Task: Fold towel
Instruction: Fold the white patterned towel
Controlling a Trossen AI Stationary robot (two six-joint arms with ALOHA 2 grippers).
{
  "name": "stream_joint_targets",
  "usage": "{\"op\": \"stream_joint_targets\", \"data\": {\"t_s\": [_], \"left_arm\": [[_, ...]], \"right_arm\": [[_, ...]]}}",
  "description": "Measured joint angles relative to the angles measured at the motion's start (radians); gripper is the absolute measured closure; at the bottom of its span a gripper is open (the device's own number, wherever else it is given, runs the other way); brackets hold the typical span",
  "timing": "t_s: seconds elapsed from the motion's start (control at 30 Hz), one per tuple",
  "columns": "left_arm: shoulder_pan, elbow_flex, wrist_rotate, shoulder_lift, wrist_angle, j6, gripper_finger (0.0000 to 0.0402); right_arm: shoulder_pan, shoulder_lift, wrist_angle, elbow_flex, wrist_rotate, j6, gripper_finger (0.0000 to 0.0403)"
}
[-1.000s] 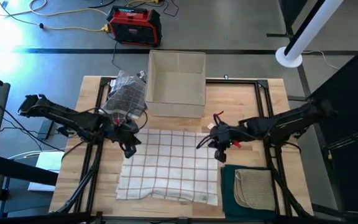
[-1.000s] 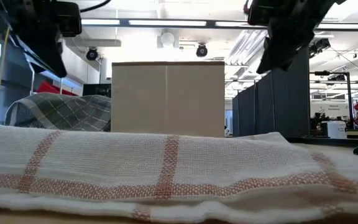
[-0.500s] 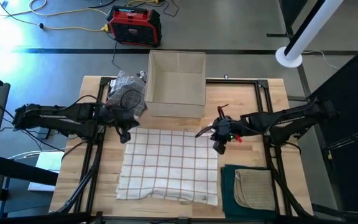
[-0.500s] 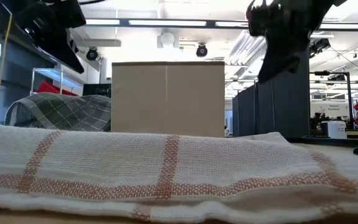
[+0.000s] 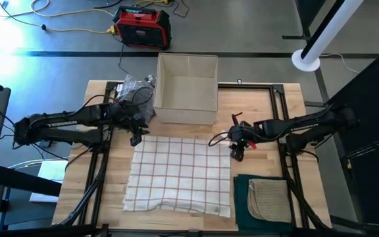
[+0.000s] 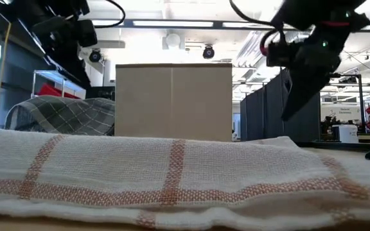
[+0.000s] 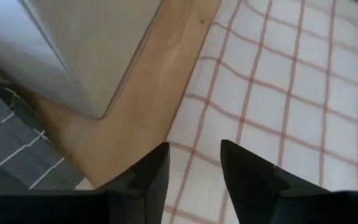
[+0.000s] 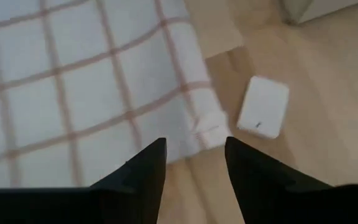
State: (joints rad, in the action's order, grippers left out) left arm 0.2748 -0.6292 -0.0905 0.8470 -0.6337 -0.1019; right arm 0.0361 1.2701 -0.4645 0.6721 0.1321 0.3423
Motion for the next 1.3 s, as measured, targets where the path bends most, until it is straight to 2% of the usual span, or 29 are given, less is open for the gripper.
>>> {"op": "stream_joint_targets", "data": {"t_s": [0.1,0.37,0.53,0.7,0.87,1.13,1.23,1.3], "left_arm": [[0.0,0.0,0.01,0.015,0.03,-0.022,0.0253],[0.0,0.0,0.005,0.12,0.078,-0.056,0.0243],[0.0,0.0,-0.056,0.193,0.087,-0.095,0.0243],[0.0,0.0,-0.057,0.195,0.157,-0.097,0.0243],[0.0,0.0,-0.049,0.196,0.161,-0.051,0.0243],[0.027,0.0,-0.033,0.196,0.123,-0.039,0.0243],[0.041,0.0,-0.031,0.196,0.1,-0.043,0.0243],[0.046,0.0,-0.03,0.196,0.08,-0.043,0.0243]], "right_arm": [[-0.017,0.0,0.085,-0.053,0.028,-0.032,0.0249],[-0.056,0.001,0.306,-0.169,-0.003,-0.09,0.0249],[-0.061,0.001,0.355,-0.171,-0.009,-0.124,0.0249],[-0.06,0.001,0.356,-0.171,-0.036,-0.117,0.0248],[-0.061,0.002,0.355,-0.171,-0.017,-0.127,0.0219],[-0.061,0.161,0.41,-0.17,-0.033,-0.137,0.0141],[-0.06,0.222,0.431,-0.163,-0.037,-0.108,0.0141],[-0.061,0.242,0.417,-0.154,-0.027,-0.062,0.0162]]}}
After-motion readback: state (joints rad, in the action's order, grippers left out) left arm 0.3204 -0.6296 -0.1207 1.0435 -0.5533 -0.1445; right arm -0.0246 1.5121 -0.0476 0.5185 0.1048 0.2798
